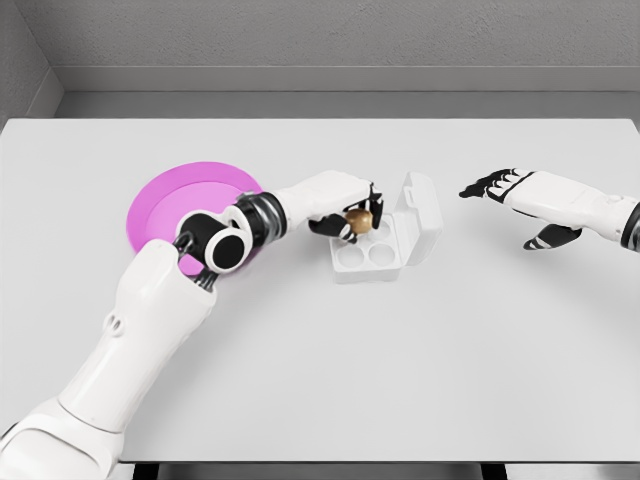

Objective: Pack egg into the box and close the box lid

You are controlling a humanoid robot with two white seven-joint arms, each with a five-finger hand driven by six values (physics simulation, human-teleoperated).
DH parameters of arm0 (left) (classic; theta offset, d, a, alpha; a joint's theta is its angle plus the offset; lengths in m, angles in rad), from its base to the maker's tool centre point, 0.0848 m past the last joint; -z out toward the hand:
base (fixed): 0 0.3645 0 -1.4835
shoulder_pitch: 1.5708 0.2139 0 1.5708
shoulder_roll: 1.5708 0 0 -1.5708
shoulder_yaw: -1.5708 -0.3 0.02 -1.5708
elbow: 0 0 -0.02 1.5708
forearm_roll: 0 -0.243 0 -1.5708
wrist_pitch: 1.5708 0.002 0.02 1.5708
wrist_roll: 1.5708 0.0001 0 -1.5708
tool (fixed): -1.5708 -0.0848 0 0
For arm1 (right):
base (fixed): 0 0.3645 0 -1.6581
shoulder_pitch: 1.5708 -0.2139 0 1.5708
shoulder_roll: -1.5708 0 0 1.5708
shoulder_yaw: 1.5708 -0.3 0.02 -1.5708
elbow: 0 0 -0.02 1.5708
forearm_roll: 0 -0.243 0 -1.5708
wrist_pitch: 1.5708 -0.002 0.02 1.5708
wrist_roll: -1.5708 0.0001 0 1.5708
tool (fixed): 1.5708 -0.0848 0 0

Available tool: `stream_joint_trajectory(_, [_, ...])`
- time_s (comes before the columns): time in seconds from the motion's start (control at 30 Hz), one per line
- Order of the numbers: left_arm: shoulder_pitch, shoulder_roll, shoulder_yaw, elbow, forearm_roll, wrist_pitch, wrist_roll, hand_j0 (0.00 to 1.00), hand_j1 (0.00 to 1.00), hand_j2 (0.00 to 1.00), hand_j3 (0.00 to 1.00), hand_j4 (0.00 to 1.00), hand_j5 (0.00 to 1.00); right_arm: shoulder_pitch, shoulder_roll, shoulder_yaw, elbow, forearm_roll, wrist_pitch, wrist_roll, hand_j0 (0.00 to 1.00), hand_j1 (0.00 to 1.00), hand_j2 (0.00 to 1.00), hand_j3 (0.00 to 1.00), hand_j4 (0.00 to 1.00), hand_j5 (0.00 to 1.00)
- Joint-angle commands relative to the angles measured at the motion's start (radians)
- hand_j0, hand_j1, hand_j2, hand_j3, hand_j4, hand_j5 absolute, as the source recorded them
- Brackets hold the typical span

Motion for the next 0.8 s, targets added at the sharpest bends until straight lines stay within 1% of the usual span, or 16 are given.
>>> stream_joint_trajectory(0.0, [0.000, -0.003, 0.000, 0.000, 0.003, 0.000, 0.001, 0.33, 0.33, 0.33, 0.33, 0.33, 0.33, 0.000, -0.001, 0.000, 0.000, -0.006, 0.002, 0.000, 1.00, 1.00, 1.00, 1.00, 1.00, 1.00])
stream_joint_trajectory(0.03, [0.000, -0.003, 0.000, 0.000, 0.003, 0.000, 0.001, 0.34, 0.34, 0.34, 0.34, 0.34, 0.34, 0.000, -0.001, 0.000, 0.000, -0.006, 0.002, 0.000, 1.00, 1.00, 1.00, 1.00, 1.00, 1.00])
stream_joint_trajectory(0.1, [0.000, -0.001, 0.000, 0.000, 0.000, 0.000, 0.001, 0.47, 0.47, 0.47, 0.47, 0.47, 0.47, 0.000, -0.001, 0.000, 0.000, -0.006, 0.002, 0.000, 1.00, 1.00, 1.00, 1.00, 1.00, 1.00])
stream_joint_trajectory(0.23, [0.002, 0.003, 0.003, -0.009, 0.001, 0.000, 0.001, 0.61, 0.61, 0.61, 0.61, 0.61, 0.61, 0.000, -0.001, 0.000, 0.001, -0.006, 0.002, 0.000, 1.00, 1.00, 1.00, 1.00, 1.00, 1.00])
stream_joint_trajectory(0.27, [0.002, 0.005, 0.005, -0.010, 0.001, 0.000, 0.001, 0.66, 0.66, 0.66, 0.66, 0.66, 0.66, 0.000, -0.001, 0.000, 0.001, -0.006, 0.002, 0.000, 1.00, 1.00, 1.00, 1.00, 1.00, 1.00])
stream_joint_trajectory(0.37, [0.006, 0.008, 0.005, -0.016, 0.001, 0.000, 0.001, 0.75, 0.75, 0.75, 0.75, 0.75, 0.75, 0.000, -0.003, 0.000, 0.003, -0.006, 0.002, 0.001, 1.00, 1.00, 1.00, 1.00, 1.00, 1.00])
stream_joint_trajectory(0.47, [0.009, 0.009, 0.006, -0.018, 0.003, 0.000, 0.001, 0.78, 0.78, 0.78, 0.78, 0.78, 0.78, 0.000, -0.003, 0.000, 0.004, -0.006, 0.002, 0.000, 1.00, 1.00, 1.00, 1.00, 1.00, 1.00])
stream_joint_trajectory(0.53, [0.011, 0.011, 0.006, -0.019, 0.003, 0.000, 0.001, 0.78, 0.78, 0.78, 0.78, 0.78, 0.78, 0.000, -0.004, 0.000, 0.003, -0.008, 0.002, 0.001, 1.00, 1.00, 1.00, 1.00, 1.00, 1.00])
stream_joint_trajectory(0.63, [0.012, 0.014, 0.011, -0.052, 0.003, 0.002, 0.001, 0.79, 0.79, 0.79, 0.79, 0.79, 0.79, 0.002, -0.004, -0.002, 0.000, -0.008, 0.002, 0.000, 1.00, 1.00, 1.00, 1.00, 1.00, 1.00])
stream_joint_trajectory(0.67, [0.012, 0.025, 0.017, -0.084, 0.003, 0.002, 0.001, 0.84, 0.84, 0.84, 0.84, 0.84, 0.84, 0.003, -0.004, -0.002, 0.000, -0.008, 0.002, 0.000, 1.00, 1.00, 1.00, 1.00, 1.00, 1.00])
stream_joint_trajectory(0.7, [0.026, 0.058, 0.032, -0.116, 0.006, 0.002, 0.001, 0.85, 0.85, 0.85, 0.85, 0.85, 0.85, 0.003, -0.004, -0.002, -0.002, -0.008, 0.002, 0.000, 1.00, 1.00, 1.00, 1.00, 1.00, 1.00])
stream_joint_trajectory(0.77, [0.035, 0.112, 0.059, -0.145, 0.005, 0.000, 0.001, 0.94, 0.94, 0.94, 0.94, 0.94, 0.94, 0.003, -0.004, -0.002, -0.002, -0.008, 0.002, 0.001, 1.00, 1.00, 1.00, 1.00, 1.00, 1.00])
